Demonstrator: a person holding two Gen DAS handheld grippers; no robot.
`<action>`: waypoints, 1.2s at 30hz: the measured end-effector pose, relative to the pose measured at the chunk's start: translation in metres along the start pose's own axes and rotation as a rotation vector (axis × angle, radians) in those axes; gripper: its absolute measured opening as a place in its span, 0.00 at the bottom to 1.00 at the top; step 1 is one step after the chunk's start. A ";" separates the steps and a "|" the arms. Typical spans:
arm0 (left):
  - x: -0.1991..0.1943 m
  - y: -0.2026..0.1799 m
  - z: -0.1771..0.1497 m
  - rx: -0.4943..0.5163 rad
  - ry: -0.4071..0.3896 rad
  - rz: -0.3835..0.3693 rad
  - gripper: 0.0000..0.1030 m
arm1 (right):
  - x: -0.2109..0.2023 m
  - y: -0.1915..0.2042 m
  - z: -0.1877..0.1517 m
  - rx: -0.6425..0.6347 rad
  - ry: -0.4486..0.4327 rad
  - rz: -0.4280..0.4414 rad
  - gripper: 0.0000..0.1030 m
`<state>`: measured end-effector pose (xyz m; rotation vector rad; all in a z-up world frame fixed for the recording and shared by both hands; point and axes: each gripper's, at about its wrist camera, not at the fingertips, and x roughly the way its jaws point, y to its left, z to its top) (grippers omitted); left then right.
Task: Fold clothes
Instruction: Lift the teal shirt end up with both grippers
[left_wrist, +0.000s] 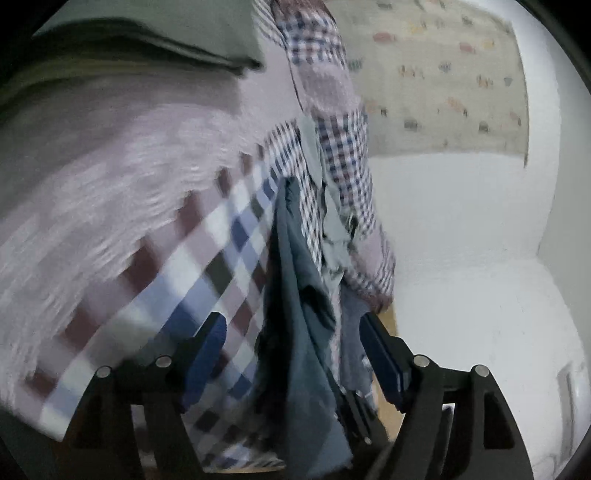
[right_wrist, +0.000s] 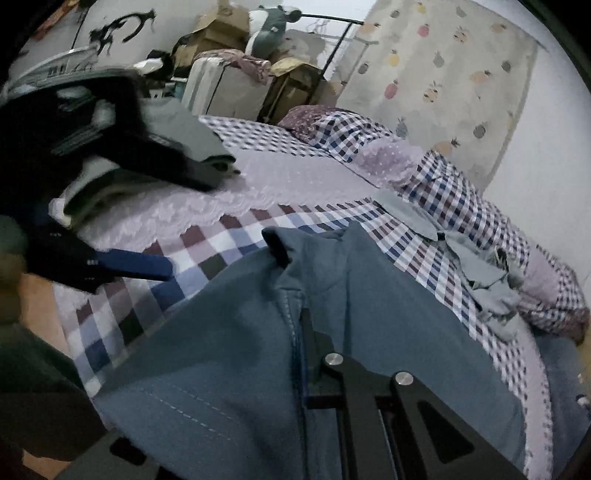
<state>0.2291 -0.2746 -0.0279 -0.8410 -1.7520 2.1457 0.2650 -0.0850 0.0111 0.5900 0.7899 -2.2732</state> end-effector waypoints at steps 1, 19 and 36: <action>0.011 -0.005 0.006 0.029 0.028 0.010 0.76 | -0.002 -0.004 0.001 0.009 -0.002 0.006 0.03; 0.154 -0.034 0.108 0.209 0.260 0.039 0.76 | -0.028 -0.024 0.001 0.050 -0.021 0.079 0.03; 0.214 -0.025 0.145 0.118 0.248 0.089 0.12 | -0.040 -0.027 0.003 0.063 -0.008 0.092 0.03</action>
